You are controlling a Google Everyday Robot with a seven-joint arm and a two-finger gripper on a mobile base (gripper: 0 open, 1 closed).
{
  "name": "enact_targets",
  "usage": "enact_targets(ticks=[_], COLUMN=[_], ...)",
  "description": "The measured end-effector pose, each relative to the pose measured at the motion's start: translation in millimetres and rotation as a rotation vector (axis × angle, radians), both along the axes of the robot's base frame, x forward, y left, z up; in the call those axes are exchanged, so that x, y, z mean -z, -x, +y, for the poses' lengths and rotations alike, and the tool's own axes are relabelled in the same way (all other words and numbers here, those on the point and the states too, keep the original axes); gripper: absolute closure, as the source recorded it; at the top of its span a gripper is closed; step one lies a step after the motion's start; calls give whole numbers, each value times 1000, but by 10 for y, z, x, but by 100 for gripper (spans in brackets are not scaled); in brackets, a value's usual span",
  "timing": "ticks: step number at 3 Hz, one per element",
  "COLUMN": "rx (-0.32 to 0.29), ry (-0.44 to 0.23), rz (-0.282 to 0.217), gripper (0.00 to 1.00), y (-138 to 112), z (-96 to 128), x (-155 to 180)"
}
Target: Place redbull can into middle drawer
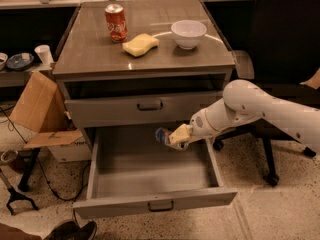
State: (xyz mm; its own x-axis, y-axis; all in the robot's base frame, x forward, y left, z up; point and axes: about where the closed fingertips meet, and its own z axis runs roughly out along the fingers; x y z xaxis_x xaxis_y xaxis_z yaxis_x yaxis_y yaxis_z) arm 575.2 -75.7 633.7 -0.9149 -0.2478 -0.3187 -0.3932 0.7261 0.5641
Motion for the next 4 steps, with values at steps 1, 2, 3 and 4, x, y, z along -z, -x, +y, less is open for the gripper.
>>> enact_targets(ticks=[1, 2, 3, 4], rx=[154, 244, 279, 259], ry=[23, 27, 67, 164], rz=[-70, -116, -108, -35], gripper=[100, 100, 100, 100], y=[-221, -407, -693, -981], z=[-76, -138, -153, -129], x=[146, 231, 403, 709])
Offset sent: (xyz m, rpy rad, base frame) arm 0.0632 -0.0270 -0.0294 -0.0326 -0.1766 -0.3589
